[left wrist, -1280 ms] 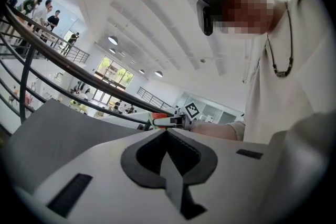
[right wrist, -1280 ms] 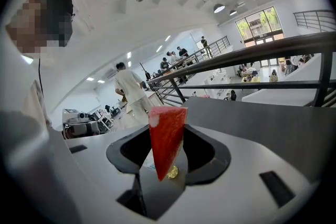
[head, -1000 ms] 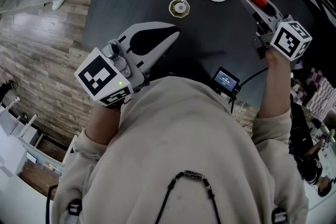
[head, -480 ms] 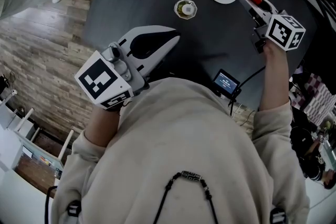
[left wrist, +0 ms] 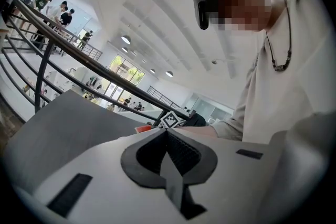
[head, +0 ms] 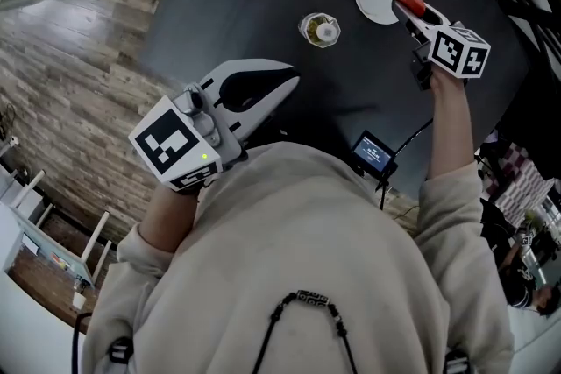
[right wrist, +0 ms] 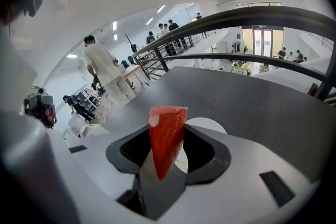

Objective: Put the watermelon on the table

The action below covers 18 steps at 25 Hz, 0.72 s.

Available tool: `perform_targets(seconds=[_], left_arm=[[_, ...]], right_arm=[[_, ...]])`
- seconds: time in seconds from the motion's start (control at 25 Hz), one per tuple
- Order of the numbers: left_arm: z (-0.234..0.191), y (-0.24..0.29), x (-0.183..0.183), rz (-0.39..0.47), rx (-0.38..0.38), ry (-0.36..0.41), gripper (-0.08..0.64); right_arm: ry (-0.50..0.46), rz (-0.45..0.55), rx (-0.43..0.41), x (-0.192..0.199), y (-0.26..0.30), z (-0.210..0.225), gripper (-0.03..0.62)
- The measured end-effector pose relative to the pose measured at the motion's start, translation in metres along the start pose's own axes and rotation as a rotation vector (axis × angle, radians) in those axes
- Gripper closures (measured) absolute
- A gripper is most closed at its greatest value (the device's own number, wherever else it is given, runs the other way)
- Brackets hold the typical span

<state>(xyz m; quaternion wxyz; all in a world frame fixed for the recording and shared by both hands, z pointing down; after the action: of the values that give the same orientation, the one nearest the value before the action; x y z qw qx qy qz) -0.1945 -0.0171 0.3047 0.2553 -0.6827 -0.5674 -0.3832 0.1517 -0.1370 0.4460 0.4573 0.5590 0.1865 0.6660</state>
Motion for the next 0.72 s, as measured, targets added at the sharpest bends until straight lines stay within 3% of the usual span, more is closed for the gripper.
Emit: perform_targets(seconds=[0.56, 0.72], left_arm=[[-0.007, -0.014, 0.011, 0.023, -0.039, -0.040, 0.554], [-0.010, -0.017, 0.014, 0.027, -0.048, -0.049, 0.554]], right_arm=[[0.033, -0.180, 0.108, 0.032, 0.071, 0.022, 0.399], [0.002, -0.217, 0.142, 0.040, 0.085, 0.024, 0.397]])
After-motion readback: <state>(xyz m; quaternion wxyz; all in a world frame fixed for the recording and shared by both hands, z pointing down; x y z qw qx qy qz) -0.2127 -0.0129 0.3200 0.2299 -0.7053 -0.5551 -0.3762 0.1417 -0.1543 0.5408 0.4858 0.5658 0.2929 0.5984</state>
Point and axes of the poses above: the fingertips, and each gripper's own axes: y forward along the fingers, z to its right, x out of its underside, the point moved 9 cm from there along -y, backward along the fingers, and after that the axes turned 9 degrees about x, right-handed, at the moved point
